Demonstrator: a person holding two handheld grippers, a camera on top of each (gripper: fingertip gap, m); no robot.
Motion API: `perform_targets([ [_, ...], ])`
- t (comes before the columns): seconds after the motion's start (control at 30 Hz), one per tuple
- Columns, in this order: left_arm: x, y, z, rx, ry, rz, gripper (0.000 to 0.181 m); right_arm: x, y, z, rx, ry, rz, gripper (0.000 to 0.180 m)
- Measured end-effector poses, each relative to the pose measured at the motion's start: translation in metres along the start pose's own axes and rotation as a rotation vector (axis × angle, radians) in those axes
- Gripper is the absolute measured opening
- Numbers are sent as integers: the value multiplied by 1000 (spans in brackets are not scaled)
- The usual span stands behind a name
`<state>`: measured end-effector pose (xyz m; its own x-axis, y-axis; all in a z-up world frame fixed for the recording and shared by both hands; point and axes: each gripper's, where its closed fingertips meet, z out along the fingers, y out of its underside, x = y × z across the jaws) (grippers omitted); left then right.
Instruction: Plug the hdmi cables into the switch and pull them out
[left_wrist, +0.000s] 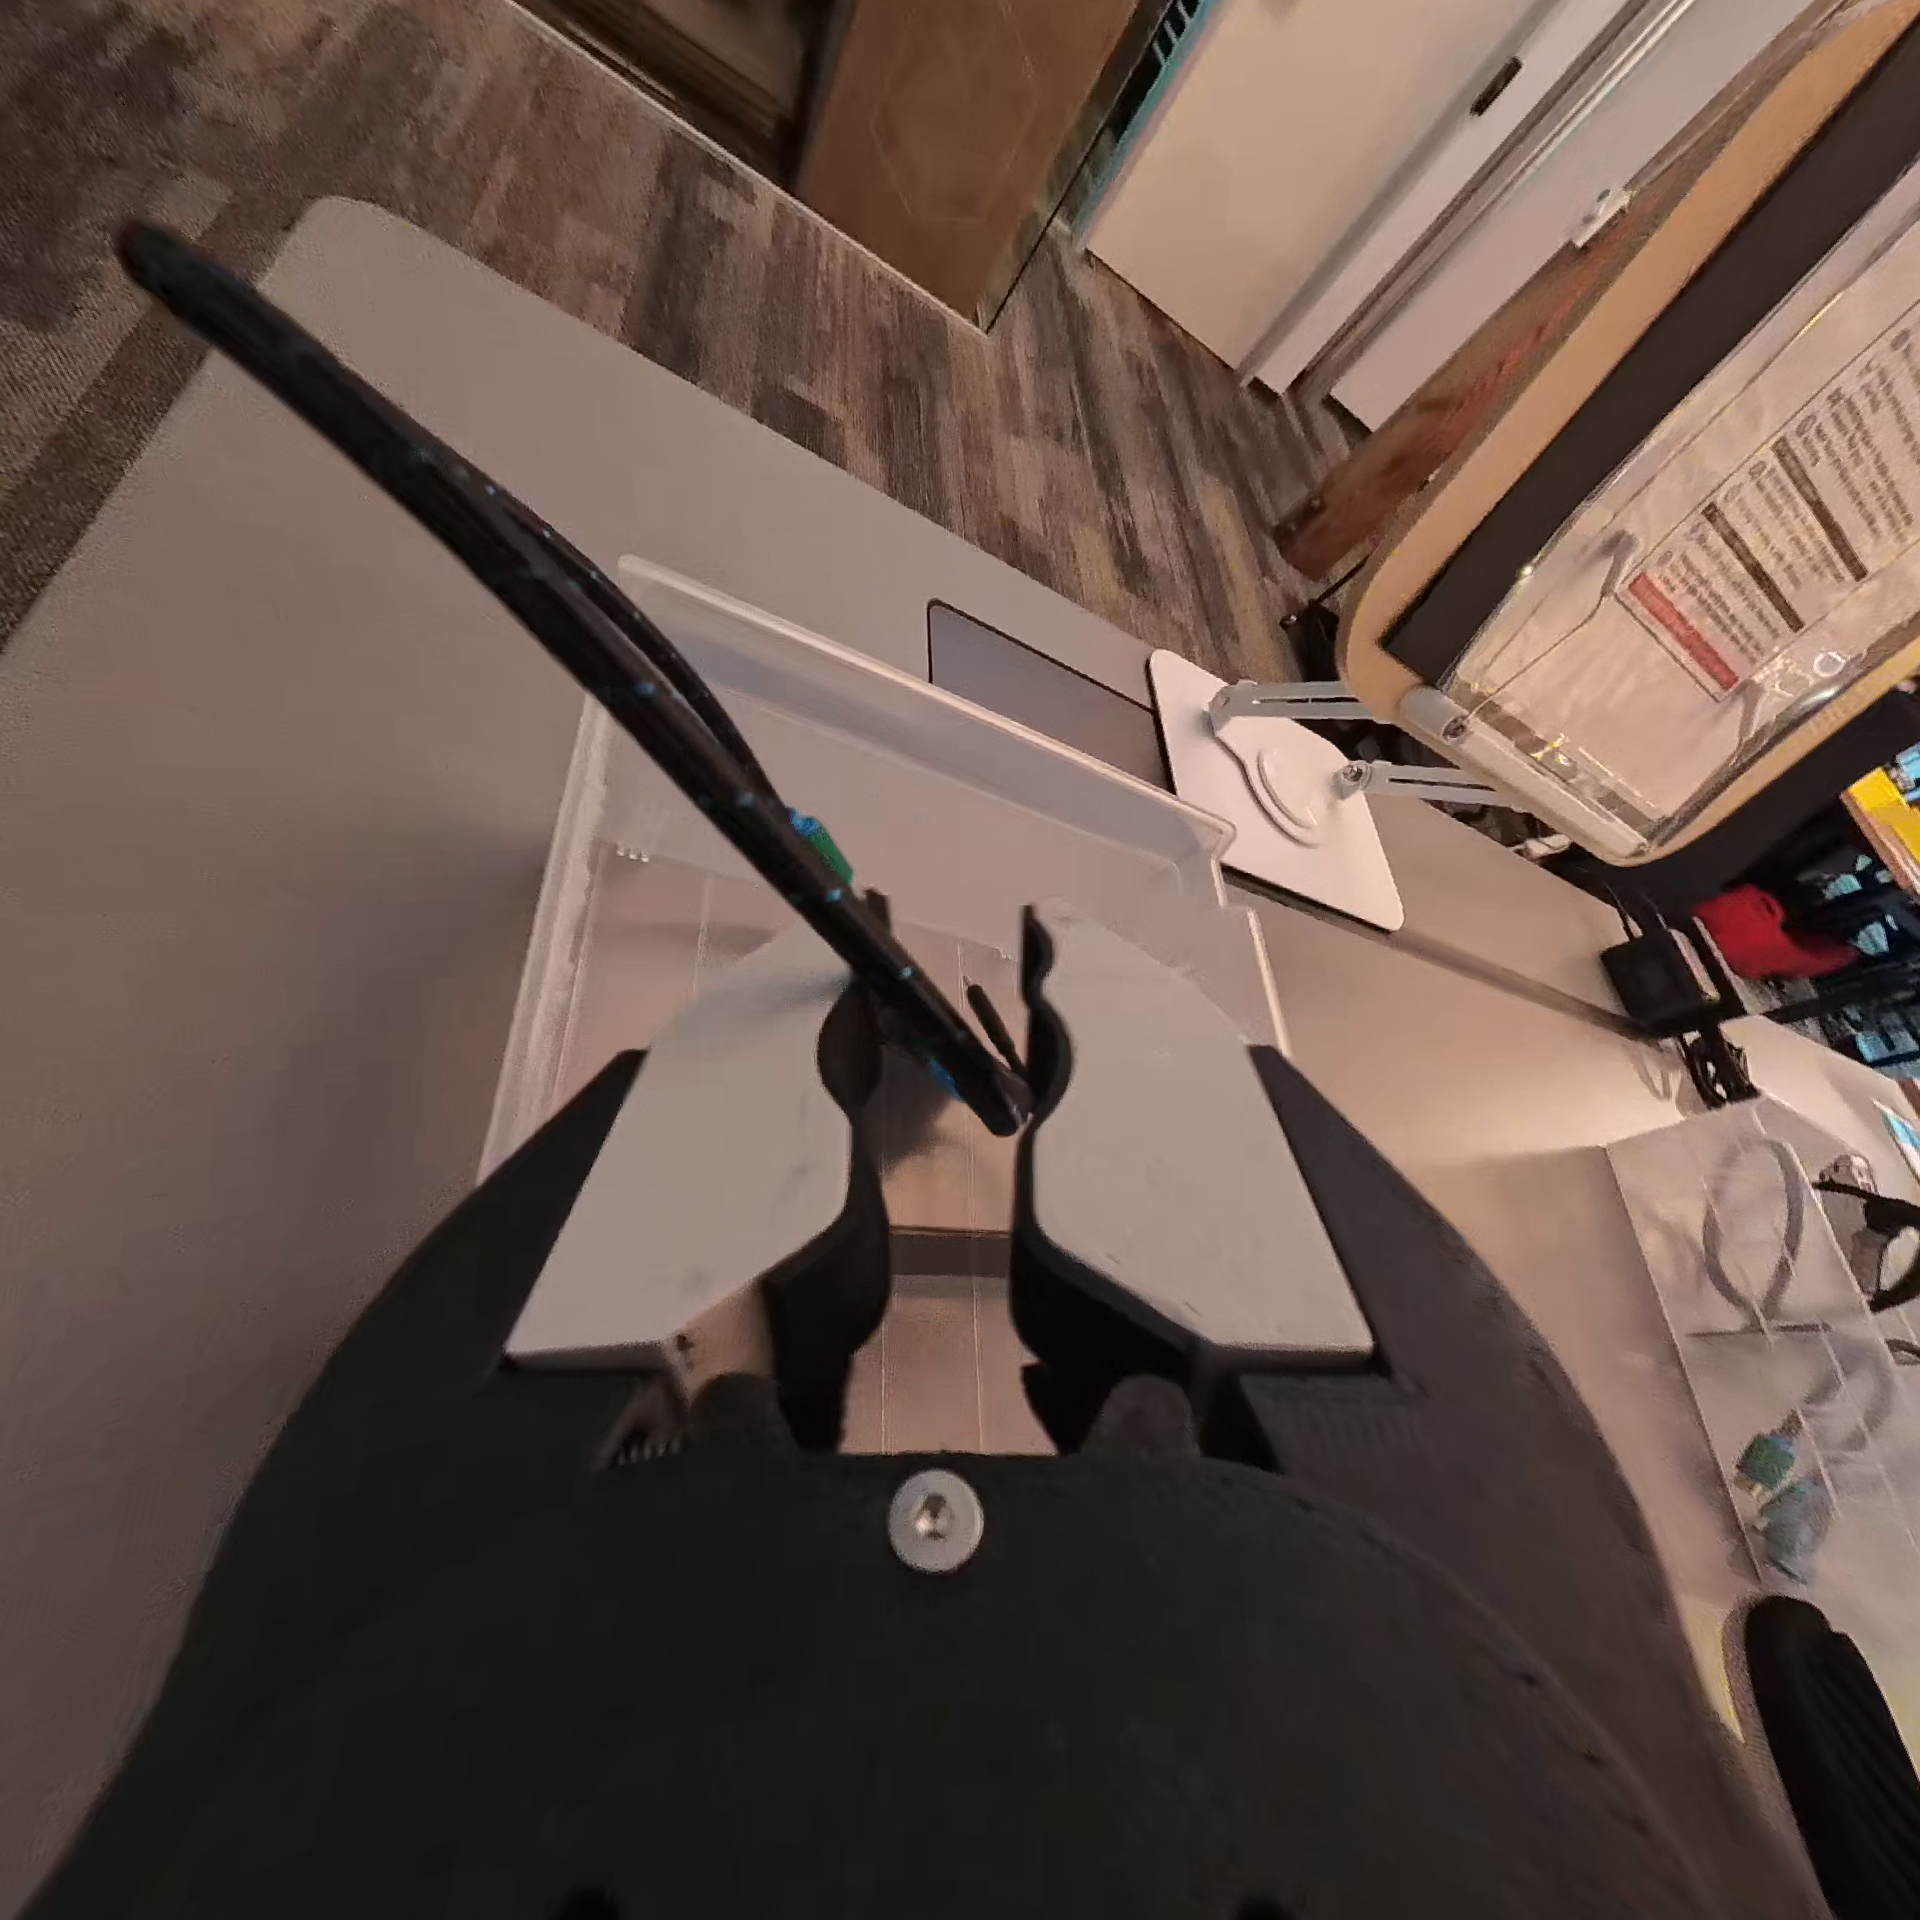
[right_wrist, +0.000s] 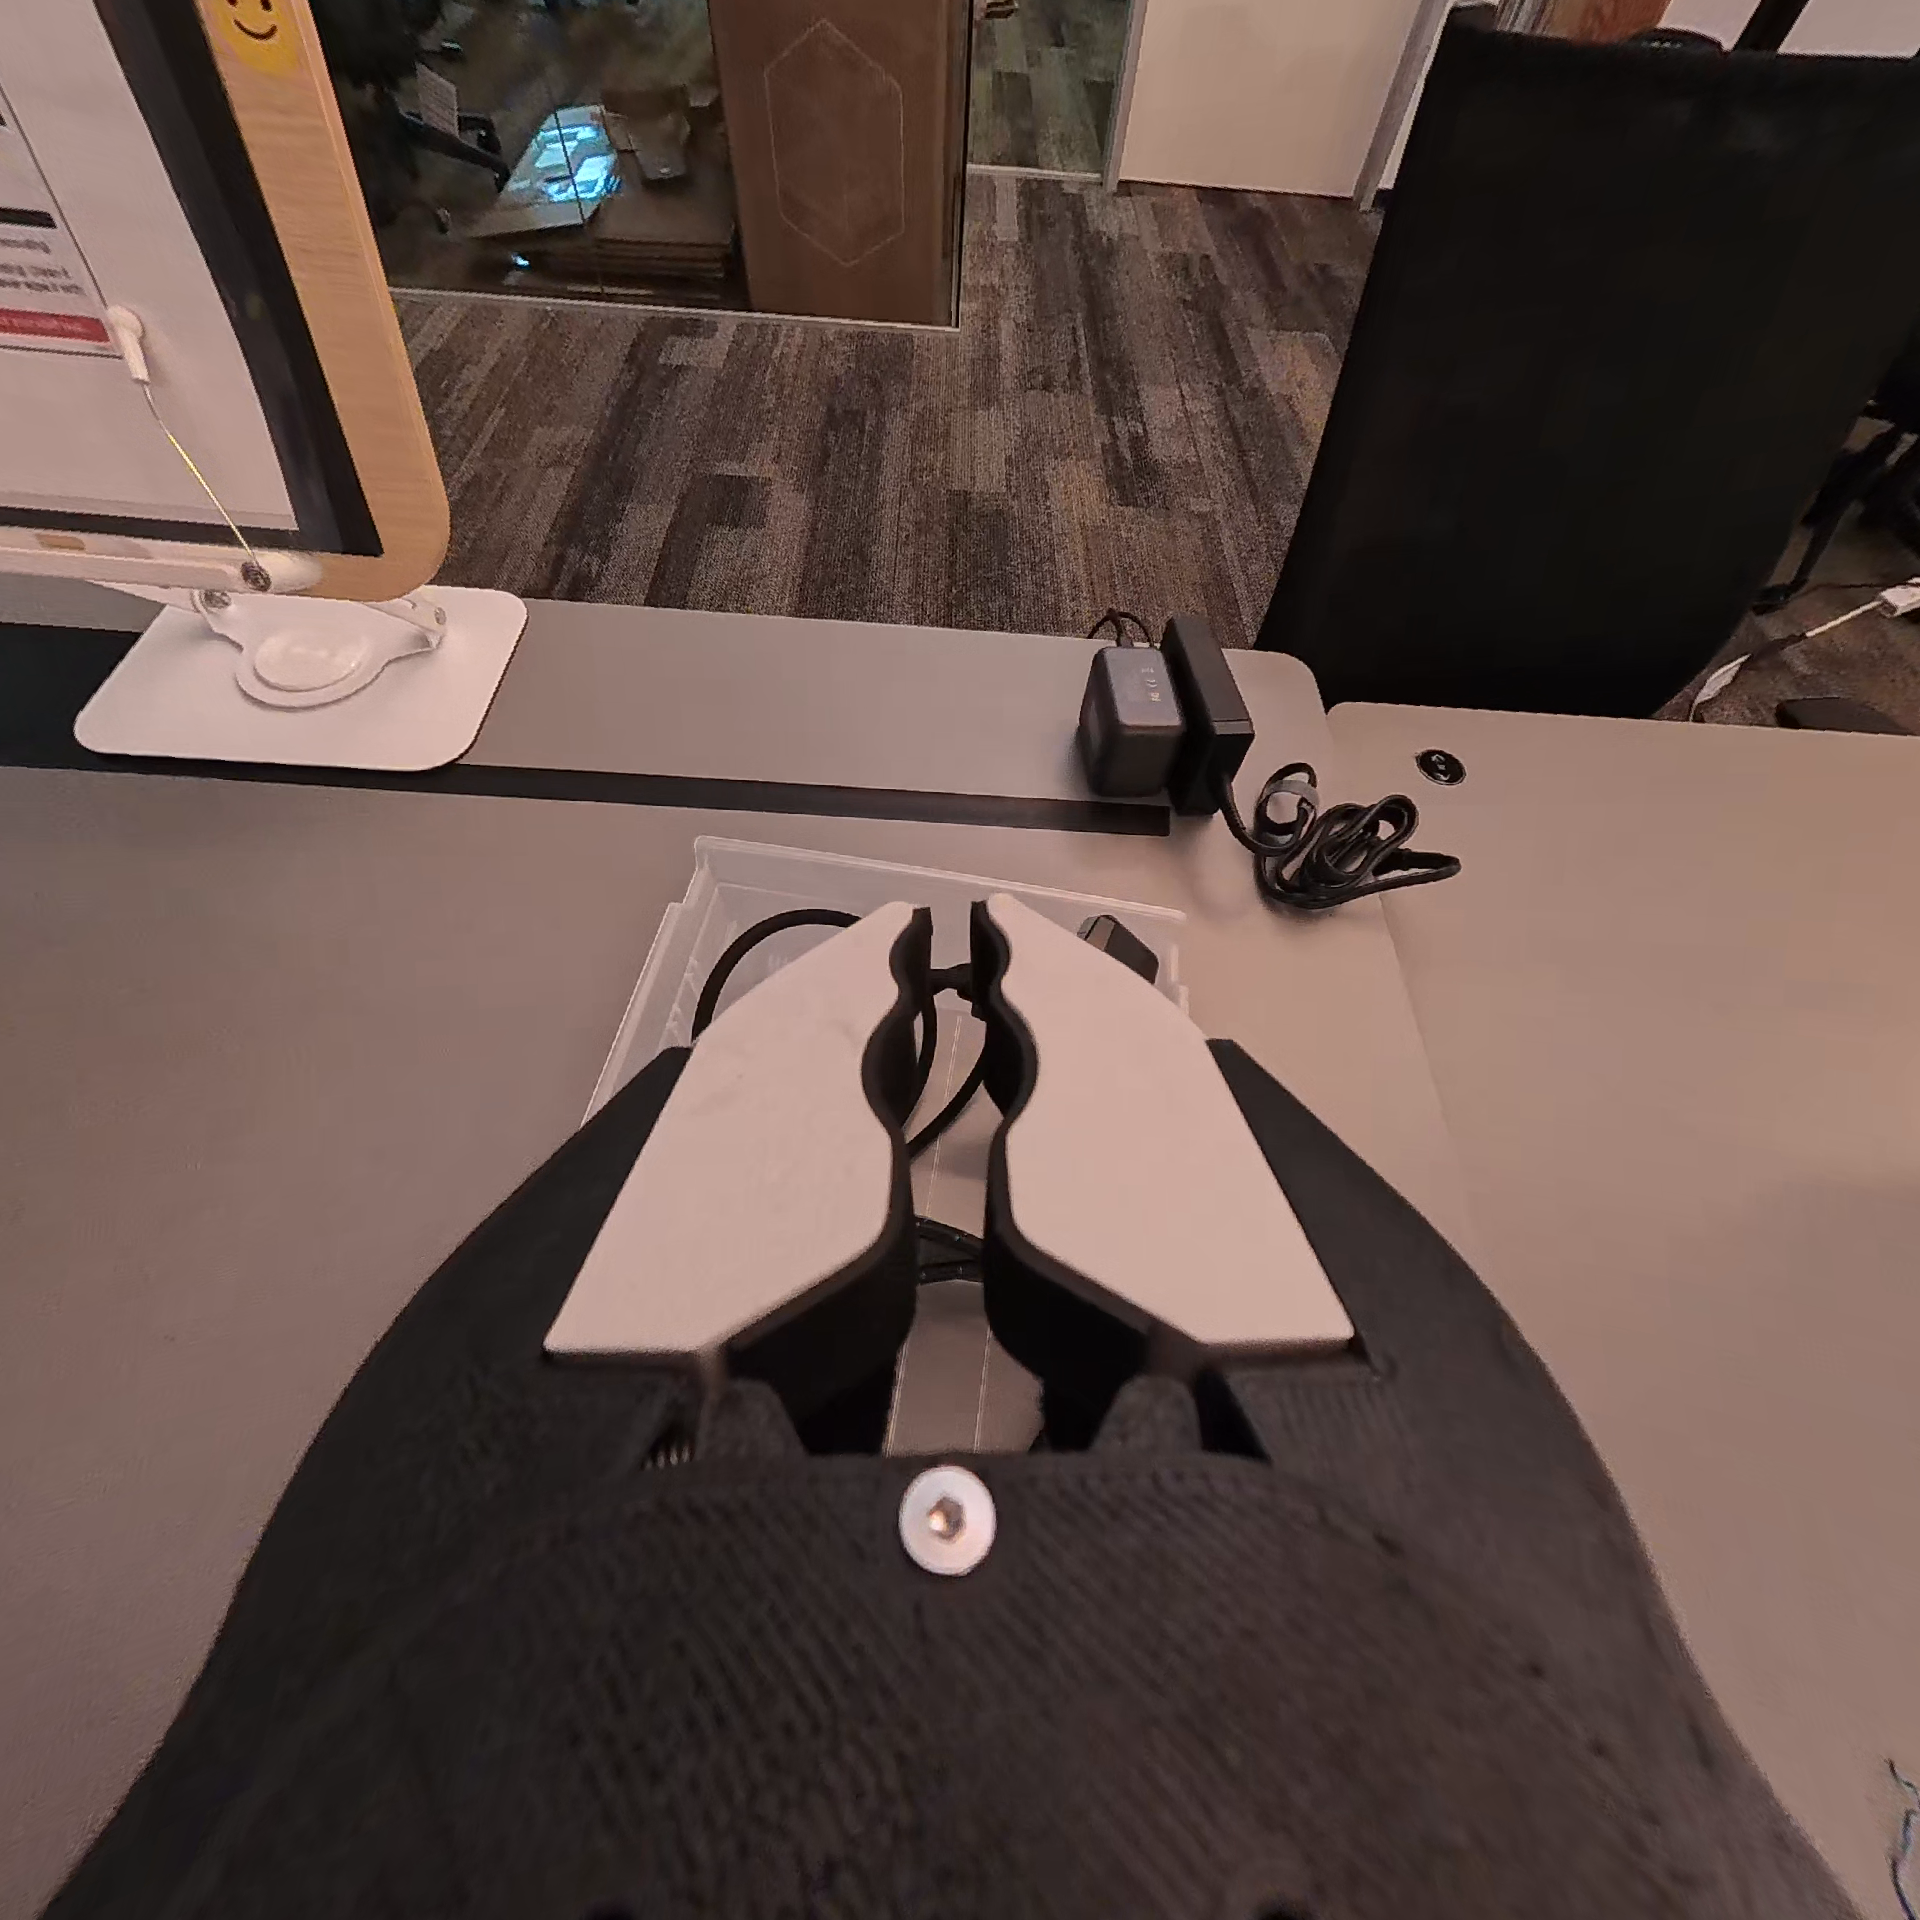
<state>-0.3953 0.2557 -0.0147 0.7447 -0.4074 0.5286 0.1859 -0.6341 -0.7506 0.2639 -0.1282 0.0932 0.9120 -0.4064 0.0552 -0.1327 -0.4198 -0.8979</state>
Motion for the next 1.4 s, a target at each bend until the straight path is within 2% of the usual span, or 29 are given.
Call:
perform_targets([
  [0.03,2,2,1,-15,3,12,11,0,0,0,-2,-1,2,8],
  [0.13,15,0,-1,-30,10,59,8,1,2,1,-9,-3,8,8],
  [0.27,61,-12,-7,18,141,121,1,-2,3,3,-26,-7,-6,8],
  [0.4,101,-15,-11,31,94,328,0,-18,2,8,-45,-22,-58,8],
  [0.53,152,-20,-25,96,101,472,0,-55,-5,16,-55,-50,-180,8],
  [0.63,202,-17,-45,152,199,536,0,-116,-20,19,13,-142,-344,10],
  [0.7,235,-12,-58,187,253,578,0,-182,-30,15,119,-267,-491,17],
  [0.77,268,-3,-70,222,314,624,0,-265,-31,-1,272,-451,-642,27],
  [0.87,319,20,-86,245,440,678,0,-379,-5,-36,449,-732,-739,41],
  [0.97,353,43,-88,256,491,738,1,-451,30,-61,461,-957,-685,58],
  [1.03,365,53,-83,258,498,752,1,-471,43,-65,448,-1026,-616,59],
  [1.2,381,76,-66,209,523,766,1,-473,45,-41,383,-1027,-449,59],
  [1.4,396,94,-58,181,563,776,1,-476,55,-20,271,-1065,-371,58],
])
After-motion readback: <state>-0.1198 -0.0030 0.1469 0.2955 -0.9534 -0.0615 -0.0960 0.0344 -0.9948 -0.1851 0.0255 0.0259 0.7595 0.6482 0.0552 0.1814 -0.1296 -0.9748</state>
